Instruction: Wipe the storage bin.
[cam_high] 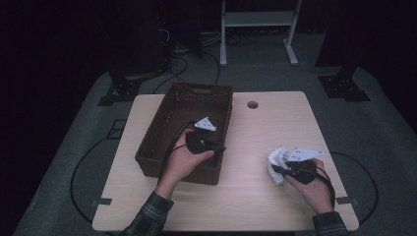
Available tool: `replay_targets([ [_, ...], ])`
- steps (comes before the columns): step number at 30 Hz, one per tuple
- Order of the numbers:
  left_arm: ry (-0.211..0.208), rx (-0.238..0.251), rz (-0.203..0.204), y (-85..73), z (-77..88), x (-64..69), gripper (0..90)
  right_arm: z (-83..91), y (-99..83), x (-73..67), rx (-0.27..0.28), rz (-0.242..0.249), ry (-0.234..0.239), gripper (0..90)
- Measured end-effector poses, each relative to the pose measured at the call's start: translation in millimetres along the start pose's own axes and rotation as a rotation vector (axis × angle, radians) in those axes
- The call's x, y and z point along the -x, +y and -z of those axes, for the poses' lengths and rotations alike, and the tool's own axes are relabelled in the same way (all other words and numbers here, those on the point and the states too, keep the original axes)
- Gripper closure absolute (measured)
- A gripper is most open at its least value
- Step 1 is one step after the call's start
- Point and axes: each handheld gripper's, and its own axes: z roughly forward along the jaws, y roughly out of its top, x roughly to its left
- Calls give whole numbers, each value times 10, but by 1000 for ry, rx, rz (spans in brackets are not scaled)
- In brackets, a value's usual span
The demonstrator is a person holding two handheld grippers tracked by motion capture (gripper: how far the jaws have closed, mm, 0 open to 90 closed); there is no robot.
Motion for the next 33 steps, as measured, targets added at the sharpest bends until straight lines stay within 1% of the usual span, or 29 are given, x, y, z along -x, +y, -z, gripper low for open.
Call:
replay_targets([
  [2, -7, 2, -5, -8, 17, -15, 726, -1, -4, 2, 1, -3, 0, 765],
  [4, -21, 16, -1, -21, 46, -19, 721, 0, -9, 3, -1, -4, 0, 765],
  [5, -18, 21, -1, -28, 75, -17, 709, 1, -10, 4, 0, -3, 0, 765],
  [6, -13, 24, -7, -35, 112, -18, 696, 2, -12, 5, 0, -2, -1, 765],
  [10, -17, 32, -21, -102, 292, -22, 647, 3, -18, 4, 1, -6, -1, 765],
  [14, 1, 33, -27, -231, 463, -34, 597, 2, -19, 1, 1, -8, -2, 765],
  [15, 11, 34, -39, -268, 507, -45, 580, 1, -19, 3, -1, -4, -2, 765],
  [16, 19, 42, -36, -308, 546, -52, 563, 0, -19, 3, -2, -4, -2, 765],
  [20, 43, 34, -29, -451, 719, -97, 528, -2, -20, 6, -3, -5, -3, 765],
  [22, 44, 48, -22, -518, 811, -117, 517, 0, -22, 11, -1, -5, -4, 764],
  [25, 50, 57, -26, -597, 927, -132, 497, -3, -24, 16, -4, -8, -3, 765],
  [29, 44, 49, -42, -676, 983, -143, 486, -10, -29, 21, -8, -10, -1, 765],
  [33, 36, 42, -41, -754, 1001, -158, 489, -9, -31, 28, -7, -10, -1, 764],
])
